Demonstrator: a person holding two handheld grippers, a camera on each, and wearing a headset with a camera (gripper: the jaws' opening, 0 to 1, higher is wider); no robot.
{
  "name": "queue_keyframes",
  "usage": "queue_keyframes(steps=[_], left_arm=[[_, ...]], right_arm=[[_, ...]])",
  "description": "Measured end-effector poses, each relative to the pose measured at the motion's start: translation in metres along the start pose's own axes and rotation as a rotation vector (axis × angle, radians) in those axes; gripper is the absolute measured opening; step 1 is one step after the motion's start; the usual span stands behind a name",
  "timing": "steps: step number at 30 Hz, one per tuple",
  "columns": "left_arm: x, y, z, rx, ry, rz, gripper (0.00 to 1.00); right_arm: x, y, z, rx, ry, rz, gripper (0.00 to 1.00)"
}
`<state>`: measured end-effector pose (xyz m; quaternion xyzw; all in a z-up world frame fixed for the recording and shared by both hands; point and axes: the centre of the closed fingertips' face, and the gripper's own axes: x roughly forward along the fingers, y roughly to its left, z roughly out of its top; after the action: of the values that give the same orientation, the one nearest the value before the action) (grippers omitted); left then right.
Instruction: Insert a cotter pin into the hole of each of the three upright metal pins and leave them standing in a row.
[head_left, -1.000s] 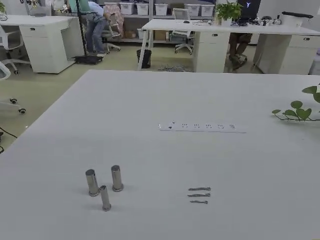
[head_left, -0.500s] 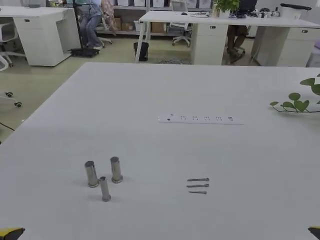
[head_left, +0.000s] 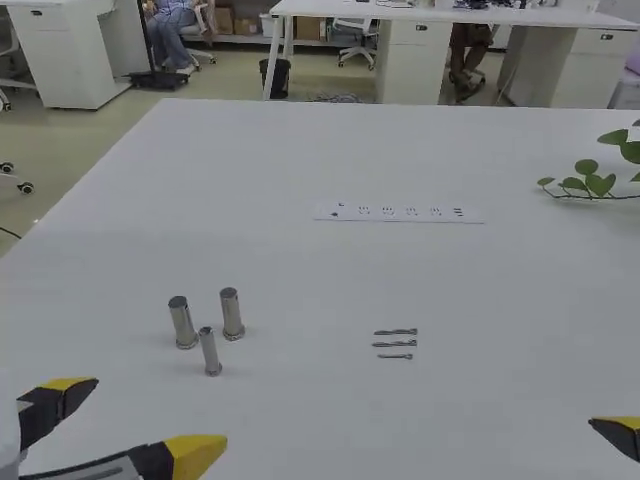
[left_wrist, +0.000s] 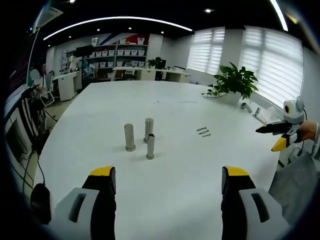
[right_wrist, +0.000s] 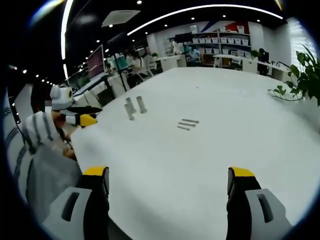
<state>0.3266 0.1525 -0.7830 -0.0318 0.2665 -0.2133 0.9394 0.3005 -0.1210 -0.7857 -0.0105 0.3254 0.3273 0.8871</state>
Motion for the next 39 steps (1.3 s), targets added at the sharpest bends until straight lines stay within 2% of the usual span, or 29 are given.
queue_keyframes(steps=[4,11,14,17,22,25,30,33,35,39], left_arm=[[0.01,0.0,0.004,-0.004,-0.006,-0.015,0.82],[0.029,0.002,0.009,0.011,-0.008,-0.034,0.74],[0.037,0.003,0.004,-0.024,0.01,-0.045,0.69],[0.045,0.005,0.003,-0.023,0.009,-0.045,0.63],[0.058,0.01,0.005,0.019,0.014,-0.033,0.6],[0.066,0.016,0.008,0.044,0.011,-0.022,0.53],[0.078,0.021,0.005,0.073,0.028,-0.017,0.49],[0.084,0.025,0.003,0.068,0.037,-0.019,0.45],[0.087,0.027,0.0,0.042,0.054,-0.019,0.43],[0.092,0.03,-0.001,0.039,0.057,-0.017,0.34]], right_arm=[[0.001,0.0,0.003,0.013,-0.02,-0.003,1.0],[0.001,-0.003,0.0,0.036,-0.014,-0.011,1.0],[0.0,-0.003,-0.002,0.037,-0.01,-0.018,1.0],[0.0,-0.004,-0.004,0.047,-0.006,-0.021,1.0],[-0.001,-0.006,-0.006,0.067,-0.018,-0.025,1.0],[-0.001,-0.006,-0.006,0.071,-0.02,-0.031,1.0],[-0.001,-0.007,-0.008,0.077,-0.011,-0.037,1.0],[-0.001,-0.008,-0.009,0.078,-0.01,-0.048,1.0],[-0.001,-0.008,-0.011,0.079,-0.007,-0.052,1.0],[-0.001,-0.008,-0.013,0.078,-0.003,-0.053,1.0]])
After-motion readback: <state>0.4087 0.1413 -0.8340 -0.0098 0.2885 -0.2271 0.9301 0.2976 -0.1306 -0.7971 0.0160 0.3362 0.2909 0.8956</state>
